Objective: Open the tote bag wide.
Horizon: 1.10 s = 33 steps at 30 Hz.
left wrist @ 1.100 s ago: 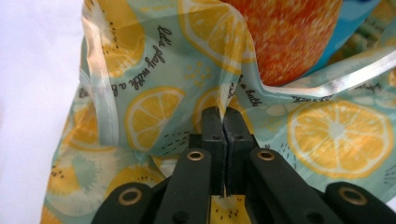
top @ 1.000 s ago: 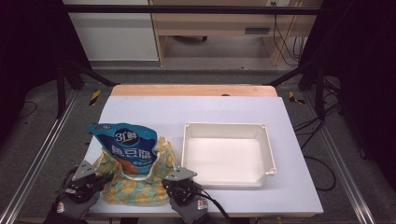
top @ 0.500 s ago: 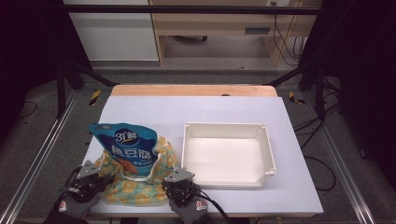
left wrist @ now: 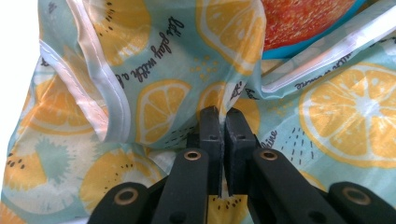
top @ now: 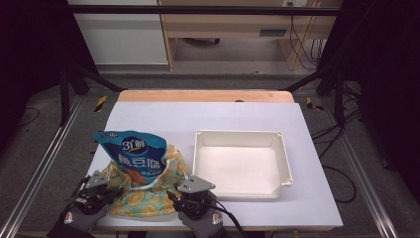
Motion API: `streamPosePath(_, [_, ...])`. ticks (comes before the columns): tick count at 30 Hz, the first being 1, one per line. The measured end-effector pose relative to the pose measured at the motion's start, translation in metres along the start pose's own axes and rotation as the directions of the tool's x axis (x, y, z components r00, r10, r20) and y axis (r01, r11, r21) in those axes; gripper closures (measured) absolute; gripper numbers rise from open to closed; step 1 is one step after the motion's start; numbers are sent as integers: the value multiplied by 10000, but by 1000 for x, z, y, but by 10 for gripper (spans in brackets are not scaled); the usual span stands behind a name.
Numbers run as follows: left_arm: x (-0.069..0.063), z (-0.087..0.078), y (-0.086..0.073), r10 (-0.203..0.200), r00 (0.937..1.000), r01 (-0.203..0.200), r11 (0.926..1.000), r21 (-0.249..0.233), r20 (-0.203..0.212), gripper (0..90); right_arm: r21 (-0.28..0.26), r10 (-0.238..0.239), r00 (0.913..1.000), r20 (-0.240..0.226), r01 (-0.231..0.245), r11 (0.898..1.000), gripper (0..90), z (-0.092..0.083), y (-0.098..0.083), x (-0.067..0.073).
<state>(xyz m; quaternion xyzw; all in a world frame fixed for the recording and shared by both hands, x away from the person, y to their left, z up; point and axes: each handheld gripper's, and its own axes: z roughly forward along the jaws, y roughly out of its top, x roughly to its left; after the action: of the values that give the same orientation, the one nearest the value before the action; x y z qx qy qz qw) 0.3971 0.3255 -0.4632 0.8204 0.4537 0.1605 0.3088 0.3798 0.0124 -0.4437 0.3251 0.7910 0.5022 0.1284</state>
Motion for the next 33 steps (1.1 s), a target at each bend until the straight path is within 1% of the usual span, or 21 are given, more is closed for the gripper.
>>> streamPosePath(2, [0,0,0,3,10000,-3,10000,8,10,871,-348,-187,9998,77,189,9992,662,-5,10,2])
streamPosePath(4, [0,0,0,5,10000,-5,10000,10,13,871,-534,-272,9994,222,283,9982,657,-6,20,1])
streamPosePath(7, [0,0,0,-5,10000,6,10000,-10,36,871,-610,-360,9977,580,395,9974,610,0,30,-2])
streamPosePath(9, [1,0,0,-11,10000,11,10000,-21,49,871,-563,-441,9938,1016,500,9972,574,7,32,-4])
streamPosePath(11, [1,0,0,-9,10000,9,10000,-29,63,870,-481,-450,9916,1210,511,9975,560,13,31,-6])
streamPosePath(12, [1,0,0,-10,10000,10,10000,-29,69,870,-369,-444,9906,1293,495,9981,572,16,30,-7])
streamPosePath(14, [1,0,0,-6,10000,7,10000,-38,76,870,-103,-440,9901,1331,458,9989,664,19,27,-8])
streamPosePath(17, [1,0,0,-19,10000,19,10000,-29,72,870,161,-488,9874,1505,469,9988,803,21,22,-9])
streamPosePath(20, [1,0,0,-22,10000,22,10000,-29,70,869,302,-352,9865,1602,308,9991,888,19,19,-12])
streamPosePath(24, [1,0,0,-34,10000,34,10000,-26,80,867,468,-210,9848,1726,131,9988,900,16,14,-16])
streamPosePath(28, [2,-1,0,-67,10000,67,10000,-60,60,861,752,-189,9820,1879,48,9972,900,15,5,-15])
streamPosePath(32, [4,-2,-1,-152,9999,152,9998,-100,-24,854,991,-172,9814,1914,-18,9951,900,19,-5,-13])
streamPosePath(33, [5,-2,-1,-173,9998,172,9998,-78,-26,854,1087,-235,9812,1915,26,9941,900,21,-8,-13])
